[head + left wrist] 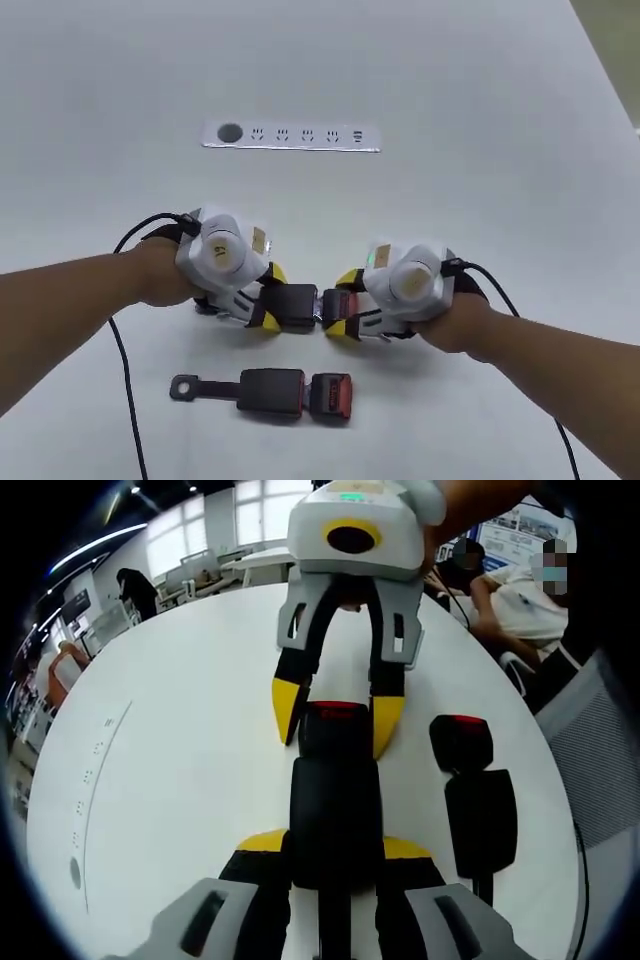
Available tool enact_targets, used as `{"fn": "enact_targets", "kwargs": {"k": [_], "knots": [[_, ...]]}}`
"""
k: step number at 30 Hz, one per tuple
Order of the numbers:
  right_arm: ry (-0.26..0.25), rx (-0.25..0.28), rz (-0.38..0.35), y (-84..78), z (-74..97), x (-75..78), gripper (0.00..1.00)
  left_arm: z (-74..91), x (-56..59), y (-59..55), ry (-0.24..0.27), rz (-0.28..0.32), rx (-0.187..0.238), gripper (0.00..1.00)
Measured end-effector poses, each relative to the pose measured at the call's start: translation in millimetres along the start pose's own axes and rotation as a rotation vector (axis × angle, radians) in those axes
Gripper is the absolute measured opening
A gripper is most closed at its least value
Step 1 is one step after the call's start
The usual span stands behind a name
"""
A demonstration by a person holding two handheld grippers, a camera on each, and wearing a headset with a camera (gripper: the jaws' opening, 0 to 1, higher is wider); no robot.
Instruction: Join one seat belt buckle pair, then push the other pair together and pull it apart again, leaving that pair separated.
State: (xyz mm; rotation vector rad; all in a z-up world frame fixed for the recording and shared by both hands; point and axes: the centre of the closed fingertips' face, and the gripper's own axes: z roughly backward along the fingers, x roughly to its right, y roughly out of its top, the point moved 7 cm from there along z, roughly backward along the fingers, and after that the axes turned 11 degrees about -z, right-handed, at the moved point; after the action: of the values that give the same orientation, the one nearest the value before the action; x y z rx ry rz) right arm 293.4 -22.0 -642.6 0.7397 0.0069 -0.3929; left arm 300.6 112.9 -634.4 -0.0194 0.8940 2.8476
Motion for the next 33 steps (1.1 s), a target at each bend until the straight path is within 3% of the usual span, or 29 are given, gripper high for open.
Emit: {"fn": "enact_targets", "kwargs": {"k": [33], "knots": [[0.005,-0.032,0.022,5.6,-0.6,-4.3,0.34,-0.1,0.8,-0.9,0.004,0.027,-0.005,0.33]]}}
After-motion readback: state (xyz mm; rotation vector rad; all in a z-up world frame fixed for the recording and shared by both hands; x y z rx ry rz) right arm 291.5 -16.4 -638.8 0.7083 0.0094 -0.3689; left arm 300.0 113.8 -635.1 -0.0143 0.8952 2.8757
